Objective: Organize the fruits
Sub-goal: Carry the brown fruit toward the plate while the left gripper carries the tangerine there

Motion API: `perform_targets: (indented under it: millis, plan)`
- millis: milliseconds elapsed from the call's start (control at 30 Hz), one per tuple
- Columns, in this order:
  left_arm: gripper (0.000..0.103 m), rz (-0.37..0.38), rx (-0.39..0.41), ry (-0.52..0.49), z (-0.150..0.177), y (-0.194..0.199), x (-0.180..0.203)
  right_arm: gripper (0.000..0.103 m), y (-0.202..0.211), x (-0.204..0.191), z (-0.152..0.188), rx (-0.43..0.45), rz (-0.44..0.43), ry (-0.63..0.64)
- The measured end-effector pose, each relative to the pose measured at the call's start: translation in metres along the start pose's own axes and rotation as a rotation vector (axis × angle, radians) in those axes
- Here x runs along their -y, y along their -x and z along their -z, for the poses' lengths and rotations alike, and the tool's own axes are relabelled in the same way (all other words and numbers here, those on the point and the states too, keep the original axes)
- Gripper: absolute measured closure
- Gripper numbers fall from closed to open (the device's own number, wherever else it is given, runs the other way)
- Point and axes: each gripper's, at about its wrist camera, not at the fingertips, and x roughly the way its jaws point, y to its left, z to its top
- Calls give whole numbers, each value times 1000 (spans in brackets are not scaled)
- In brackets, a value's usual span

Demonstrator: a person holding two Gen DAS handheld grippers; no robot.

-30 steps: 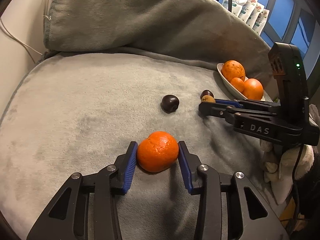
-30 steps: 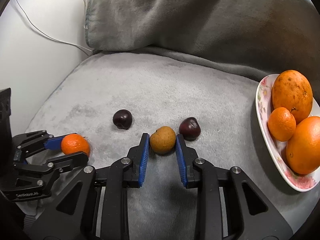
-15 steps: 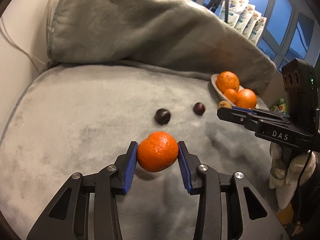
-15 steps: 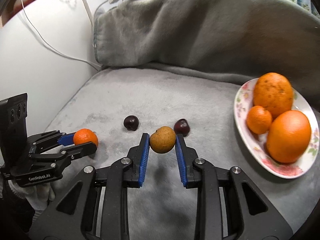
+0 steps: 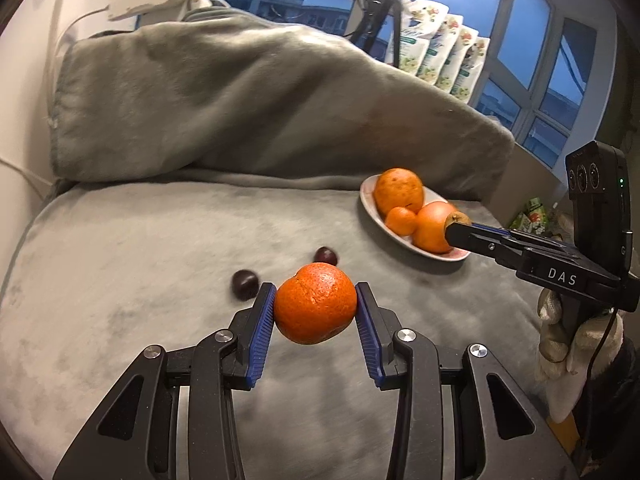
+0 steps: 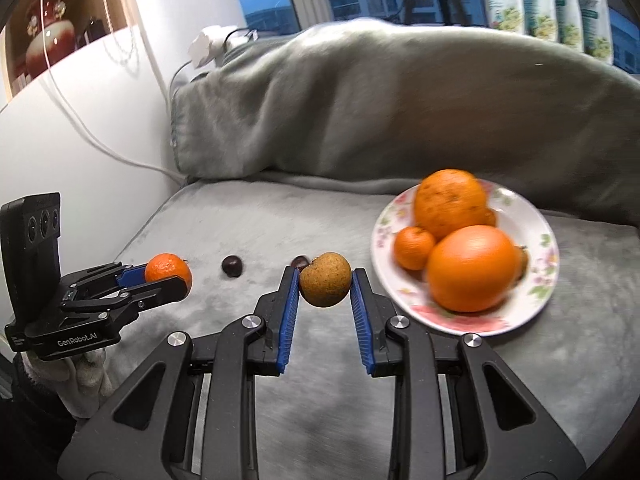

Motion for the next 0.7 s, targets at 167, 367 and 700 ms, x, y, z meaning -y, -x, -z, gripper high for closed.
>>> perform_targets:
  millis: [167,367,700]
  plan:
    - [65,18,8,-22,-11,-7,13,76,18,20,-1,24,31,-26]
    - [65,49,18,-48,-29,-21,30,76,29,44,-3,41,81,-53]
    - [65,103,13,-88,-53,-50,59,76,42,89,-5,58,159,-97]
